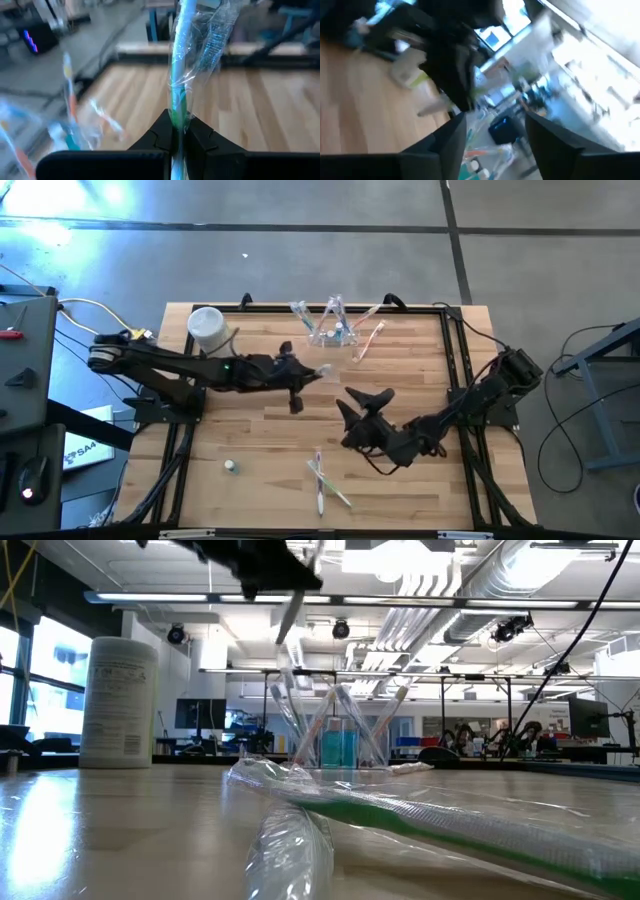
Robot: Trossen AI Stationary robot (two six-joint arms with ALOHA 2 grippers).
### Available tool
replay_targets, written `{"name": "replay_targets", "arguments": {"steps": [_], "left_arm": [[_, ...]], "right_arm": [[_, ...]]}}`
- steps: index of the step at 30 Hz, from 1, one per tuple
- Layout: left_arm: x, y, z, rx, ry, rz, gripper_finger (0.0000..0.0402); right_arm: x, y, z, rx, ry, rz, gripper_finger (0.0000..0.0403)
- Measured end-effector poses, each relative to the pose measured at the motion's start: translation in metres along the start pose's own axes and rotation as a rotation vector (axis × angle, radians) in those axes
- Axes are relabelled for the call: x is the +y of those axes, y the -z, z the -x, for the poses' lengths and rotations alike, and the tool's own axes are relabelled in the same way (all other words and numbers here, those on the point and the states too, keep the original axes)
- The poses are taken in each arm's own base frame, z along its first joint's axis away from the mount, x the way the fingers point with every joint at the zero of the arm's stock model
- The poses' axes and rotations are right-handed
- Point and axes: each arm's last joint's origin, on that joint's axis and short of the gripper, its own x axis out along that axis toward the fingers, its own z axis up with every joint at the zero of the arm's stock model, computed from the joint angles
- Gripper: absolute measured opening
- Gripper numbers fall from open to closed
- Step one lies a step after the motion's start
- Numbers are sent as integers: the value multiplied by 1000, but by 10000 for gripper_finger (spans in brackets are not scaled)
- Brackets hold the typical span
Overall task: Pick & Place toothbrushing station
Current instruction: Put the right green toothbrush into the transparent organizer
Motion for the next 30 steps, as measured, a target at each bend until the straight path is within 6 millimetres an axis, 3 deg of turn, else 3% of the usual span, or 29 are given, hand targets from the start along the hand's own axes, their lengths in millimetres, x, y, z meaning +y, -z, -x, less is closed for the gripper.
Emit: {"name": "replay_targets", "arguments": {"steps": [3, 8, 15, 20, 30], "left_arm": [[-1, -10, 12, -42, 86, -29, 14], [-14, -15, 13, -112, 313, -34, 14], [-32, -12, 17, -118, 362, -120, 14], [-36, -15, 20, -156, 357, -134, 14], [-36, -14, 18, -156, 359, -134, 14]], "right_arm": [[-11, -4, -2, 21, 53, -138, 204], [-22, -9, -4, -43, 11, -297, 197], [-32, -20, 20, -155, -123, -508, 191], [-27, -21, 29, -233, -275, -526, 191], [-20, -11, -4, -218, -458, -629, 190]]}}
